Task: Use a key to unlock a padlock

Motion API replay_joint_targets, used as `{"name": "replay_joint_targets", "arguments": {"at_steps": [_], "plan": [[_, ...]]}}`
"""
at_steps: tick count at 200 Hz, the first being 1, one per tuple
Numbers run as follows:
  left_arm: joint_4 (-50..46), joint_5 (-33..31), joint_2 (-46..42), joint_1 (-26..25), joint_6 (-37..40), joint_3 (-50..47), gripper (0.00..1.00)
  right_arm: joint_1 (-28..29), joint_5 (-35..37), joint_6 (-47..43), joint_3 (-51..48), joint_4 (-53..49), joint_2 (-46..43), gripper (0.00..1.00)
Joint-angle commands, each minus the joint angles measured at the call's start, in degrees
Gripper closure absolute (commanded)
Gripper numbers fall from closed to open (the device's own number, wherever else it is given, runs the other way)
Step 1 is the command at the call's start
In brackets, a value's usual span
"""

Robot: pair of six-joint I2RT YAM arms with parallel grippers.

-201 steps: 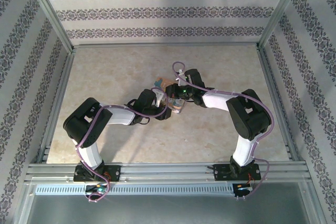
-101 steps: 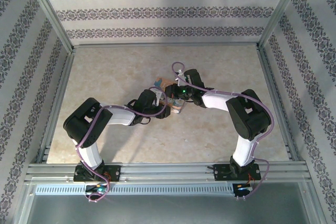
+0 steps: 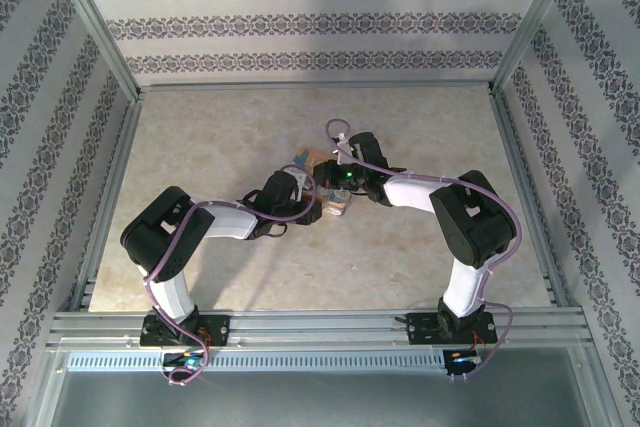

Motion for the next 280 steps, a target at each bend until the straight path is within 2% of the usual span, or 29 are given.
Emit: {"name": "replay_joint_targets", "arguments": {"at_steps": [1,62,111,146,205,280], "plan": [[5.4,-0.4,-2.0,-0.9,0.1,-0.2,0.74,1.2,-0.1,0.4,-1.3,-4.7,-1.3,1.0],[2.1,2.7,-6.2,-1.0,-2.2,-0.8,0.74,-0.6,0.3,-1.9,-1.1,-8.1,-12.2,1.0],[-3.1,5.8,-8.9,-1.0,-5.1,0.2,0.75,-1.1,4.4,-8.7,-9.6,-15.6,-24.6,1.0],[-7.2,7.0,-10.3,-1.0,-6.5,1.7,0.76,-0.5,7.2,-12.2,-17.8,-16.7,-32.8,1.0],[-10.8,9.9,-10.2,-1.0,-8.7,4.7,0.79,8.2,19.3,-16.8,-29.2,-13.7,-41.8,1.0],[-12.1,10.5,-10.2,-1.0,-11.1,6.0,0.79,18.0,33.1,-21.7,-35.6,-5.8,-40.3,1.0]]}}
